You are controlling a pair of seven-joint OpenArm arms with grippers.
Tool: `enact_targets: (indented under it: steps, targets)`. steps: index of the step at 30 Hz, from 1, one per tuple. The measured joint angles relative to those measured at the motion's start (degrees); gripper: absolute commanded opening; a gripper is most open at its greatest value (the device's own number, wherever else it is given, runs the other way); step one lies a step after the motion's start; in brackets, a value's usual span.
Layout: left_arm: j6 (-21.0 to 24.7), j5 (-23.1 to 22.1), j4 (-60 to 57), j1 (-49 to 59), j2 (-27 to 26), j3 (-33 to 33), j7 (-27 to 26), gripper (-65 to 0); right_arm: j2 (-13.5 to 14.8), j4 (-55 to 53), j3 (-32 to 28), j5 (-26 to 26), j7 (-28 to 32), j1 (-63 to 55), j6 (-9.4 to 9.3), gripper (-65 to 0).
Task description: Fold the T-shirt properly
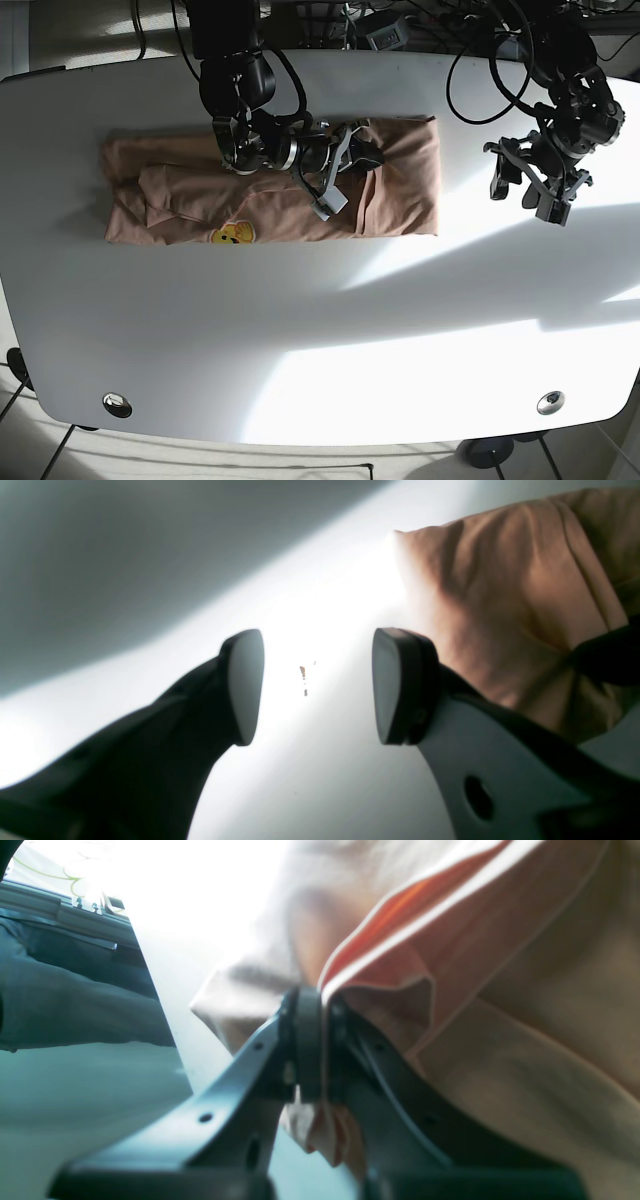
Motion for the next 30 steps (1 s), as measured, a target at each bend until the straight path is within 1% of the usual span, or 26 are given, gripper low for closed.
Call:
enact_targets:
  steps: [3, 4, 8, 10, 15, 17, 20, 23, 25, 26, 27, 28, 29, 30]
  targets:
    - [0.00, 0.00, 0.00, -0.13, 0.00, 0.00, 0.00, -32.5, 0.00, 5.62, 0.17, 0.15, -0.13, -0.35, 0.02, -63.3]
    - [0.00, 0.00, 0.00, -0.13, 0.00, 0.00, 0.02, -32.5, -0.02, 7.82, 0.37, 0.44, -1.29, -0.48, 0.04, -63.3]
    - [0.00, 0.02, 0.00, -0.07, -0.02, 0.00, 0.00, -32.5, -0.02, 12.20, 5.27, 0.55, -6.91, -1.46, 0.24, -63.3]
    - [0.00, 0.00, 0.00, -0.09, 0.00, 0.00, 0.00, -32.5, 0.31, 13.86, 7.56, 0.07, -7.87, -1.42, 0.20, -63.3]
    - [0.00, 0.22, 0.00, -0.11, 0.13, 0.07, 0.00, -32.5, 3.91, 14.93, 11.45, 0.63, -11.63, -1.44, 0.22, -63.3]
    - [0.02, 0.22, -0.04, -0.13, 0.11, 0.07, 0.00, -32.5, 4.35, 14.95, 12.61, 0.22, -12.70, -1.86, 0.20, -63.3]
    - [0.02, 0.20, -0.07, -0.13, 0.13, 0.17, 0.02, -32.5, 4.20, 14.95, 14.23, 0.44, -13.25, -3.17, 0.28, -63.1]
    - [0.02, 0.24, -0.07, -0.11, 0.15, 0.15, 0.02, -32.5, 6.21, 14.95, 14.23, 0.66, -13.05, -3.45, 0.44, -62.9]
    - [0.02, 0.22, -0.07, -0.15, 0.15, 0.17, 0.00, -32.5, 6.88, 14.95, 14.86, 0.52, -12.63, -4.24, 0.31, -61.7]
    - [0.02, 0.20, -0.07, -0.13, 0.15, 0.17, 0.00, -32.5, 7.26, 14.91, 15.02, 0.39, -12.83, -4.72, 0.26, -58.7]
    - [0.02, 0.22, -0.09, -0.11, 0.15, 0.15, 0.02, -32.5, 7.80, 14.82, 15.30, 0.17, -13.09, -5.09, 0.28, -50.1]
    - [0.02, 0.24, -0.09, -0.09, 0.13, 0.15, 0.02, -32.5, 7.93, 14.84, 15.45, 0.15, -13.05, -5.11, 0.26, -43.0]
    - [0.02, 0.20, -0.09, -0.13, 0.15, 0.17, 0.00, -32.5, 8.66, 14.91, 15.43, 0.37, -13.00, -5.07, 0.28, -31.5]
    - [0.02, 0.17, -0.09, -0.13, 0.15, 0.44, 0.00, -32.5, 9.16, 15.19, 15.63, 0.61, -12.98, -5.22, 0.28, -21.9]
